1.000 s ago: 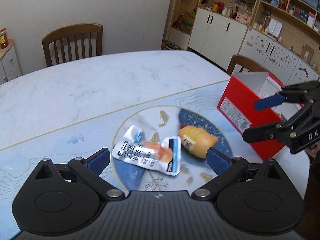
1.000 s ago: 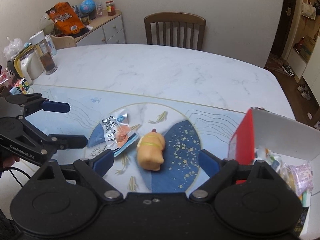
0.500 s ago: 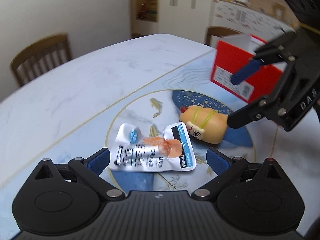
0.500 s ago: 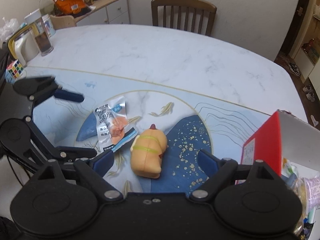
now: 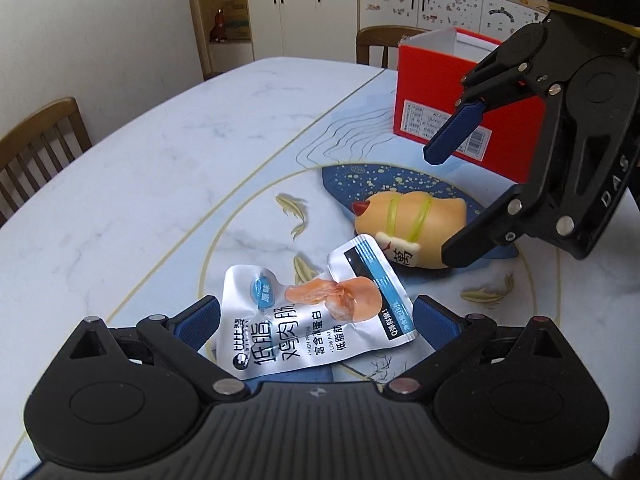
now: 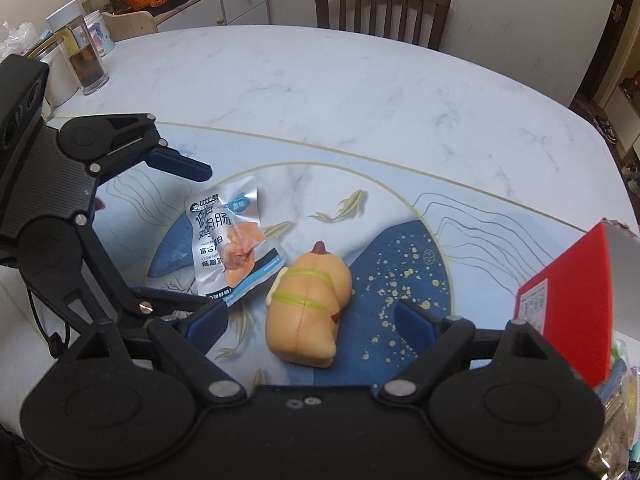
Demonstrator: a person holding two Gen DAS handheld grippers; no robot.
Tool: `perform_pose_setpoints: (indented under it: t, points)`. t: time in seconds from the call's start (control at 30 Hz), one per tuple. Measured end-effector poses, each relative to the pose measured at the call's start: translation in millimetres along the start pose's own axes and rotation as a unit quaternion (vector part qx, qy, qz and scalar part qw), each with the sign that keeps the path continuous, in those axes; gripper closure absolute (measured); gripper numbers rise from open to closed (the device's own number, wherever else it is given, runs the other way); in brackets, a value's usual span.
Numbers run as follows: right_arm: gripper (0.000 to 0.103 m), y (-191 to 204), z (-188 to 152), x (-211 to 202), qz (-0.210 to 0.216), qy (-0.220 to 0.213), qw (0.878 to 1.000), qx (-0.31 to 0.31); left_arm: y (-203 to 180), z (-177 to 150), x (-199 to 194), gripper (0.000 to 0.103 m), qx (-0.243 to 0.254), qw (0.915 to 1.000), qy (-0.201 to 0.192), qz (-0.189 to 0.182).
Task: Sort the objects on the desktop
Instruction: 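Grasp the sausage packet with left tool while right tool grasps the yellow toy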
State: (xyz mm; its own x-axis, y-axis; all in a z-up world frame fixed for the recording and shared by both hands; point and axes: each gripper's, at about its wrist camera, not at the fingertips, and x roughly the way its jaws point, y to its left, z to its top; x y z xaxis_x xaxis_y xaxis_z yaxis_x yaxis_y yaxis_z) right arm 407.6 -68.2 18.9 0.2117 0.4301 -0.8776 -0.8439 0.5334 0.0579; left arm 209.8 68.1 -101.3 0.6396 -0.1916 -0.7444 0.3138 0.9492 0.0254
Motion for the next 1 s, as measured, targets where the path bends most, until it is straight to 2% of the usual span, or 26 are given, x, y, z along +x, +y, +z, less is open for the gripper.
perform_pose_setpoints:
  t: [0.07,0.23,0.43,0.57,0.67,0.7,0.73,0.77,0.83,1.0]
  points:
    - [0.013,0,1,2,-0.001,0.001,1.000,0.001,1,1,1,0.000,-0.018,0.9998,-0.003,0.004]
    - [0.013,-6,7,6,0.001,0.005,1.000,0.015,2,5,7,0.000,-0.074,0.9957,0.009,0.054]
    - [0.015,-13,10,11,0.019,0.011,0.999,0.034,-2,3,10,0.000,-0.088,0.9945,0.012,0.055]
    - [0.016,-14,9,16,0.027,0.019,0.999,0.032,1,3,11,0.000,-0.078,0.9954,0.010,0.055]
    - [0.023,-16,10,18,0.034,0.022,0.999,0.035,5,3,16,0.000,-0.068,0.9961,0.018,0.053]
    - [0.033,-16,10,19,0.036,0.025,0.998,0.036,7,3,19,0.000,-0.071,0.9959,0.022,0.051]
    - [0.048,-18,9,21,0.037,0.029,0.998,0.039,10,3,21,0.000,-0.078,0.9955,0.025,0.049]
    - [0.051,-20,8,23,0.052,0.034,0.997,0.047,11,3,24,0.000,-0.083,0.9950,0.027,0.049]
    - [0.052,-22,7,26,0.064,0.039,0.995,0.061,12,1,25,0.000,-0.089,0.9947,0.028,0.044]
    - [0.052,-15,8,31,0.055,0.044,0.997,0.044,9,-4,24,0.000,-0.090,0.9948,0.017,0.045]
